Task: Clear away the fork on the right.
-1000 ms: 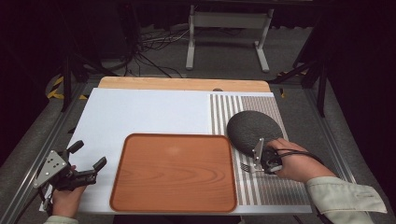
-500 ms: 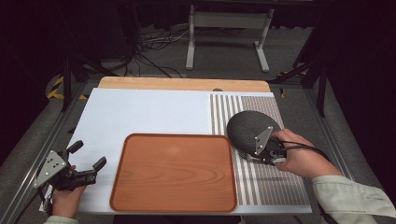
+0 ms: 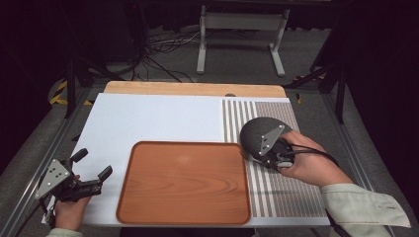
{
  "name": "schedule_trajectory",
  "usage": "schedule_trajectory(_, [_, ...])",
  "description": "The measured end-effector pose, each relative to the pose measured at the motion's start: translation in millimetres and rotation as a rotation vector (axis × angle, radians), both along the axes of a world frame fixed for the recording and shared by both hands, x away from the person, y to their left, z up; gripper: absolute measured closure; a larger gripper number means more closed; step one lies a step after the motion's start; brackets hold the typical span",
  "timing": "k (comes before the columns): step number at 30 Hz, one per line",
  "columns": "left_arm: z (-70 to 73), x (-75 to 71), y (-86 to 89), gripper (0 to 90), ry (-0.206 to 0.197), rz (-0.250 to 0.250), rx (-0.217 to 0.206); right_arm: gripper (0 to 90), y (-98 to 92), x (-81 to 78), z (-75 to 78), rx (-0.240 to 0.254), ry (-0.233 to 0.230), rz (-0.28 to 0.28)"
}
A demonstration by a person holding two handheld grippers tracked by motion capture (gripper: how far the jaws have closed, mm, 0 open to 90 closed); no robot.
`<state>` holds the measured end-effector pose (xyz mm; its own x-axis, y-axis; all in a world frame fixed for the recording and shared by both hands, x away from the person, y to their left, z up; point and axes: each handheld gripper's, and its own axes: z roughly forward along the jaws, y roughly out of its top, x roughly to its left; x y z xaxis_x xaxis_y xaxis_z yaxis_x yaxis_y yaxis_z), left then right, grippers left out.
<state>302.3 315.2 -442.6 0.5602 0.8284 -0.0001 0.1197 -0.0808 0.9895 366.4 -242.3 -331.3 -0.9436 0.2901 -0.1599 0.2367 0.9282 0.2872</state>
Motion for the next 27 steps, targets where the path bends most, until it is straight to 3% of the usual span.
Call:
schedule_trajectory(2, [-0.1, 0.0, -0.1, 0.2, 0.001, 0.0, 0.0, 85.5, 7.0, 0.8, 2.2, 0.04, 0.007, -0.054])
schedule_trajectory(6, [-0.1, 0.2, -0.2, 0.2, -0.001, 0.0, 0.001, 85.5, 16.7, 0.7, 6.8, 0.076, 0.019, -0.112])
schedule_trajectory(13, [-0.2, 0.2, -0.6, 0.2, -0.001, -0.002, 0.0, 85.5, 33.1, 0.4, 10.5, 0.124, 0.03, -0.173])
schedule_trajectory(18, [0.0, 0.4, 0.0, 0.2, 0.002, -0.003, 0.001, 85.4, 47.1, 1.1, 12.0, 0.175, 0.066, -0.238])
schedule_trajectory(27, [-0.2, 0.5, 0.3, 0.2, -0.001, -0.002, -0.001, 85.4, 68.3, 4.1, 8.4, 0.205, 0.118, -0.314])
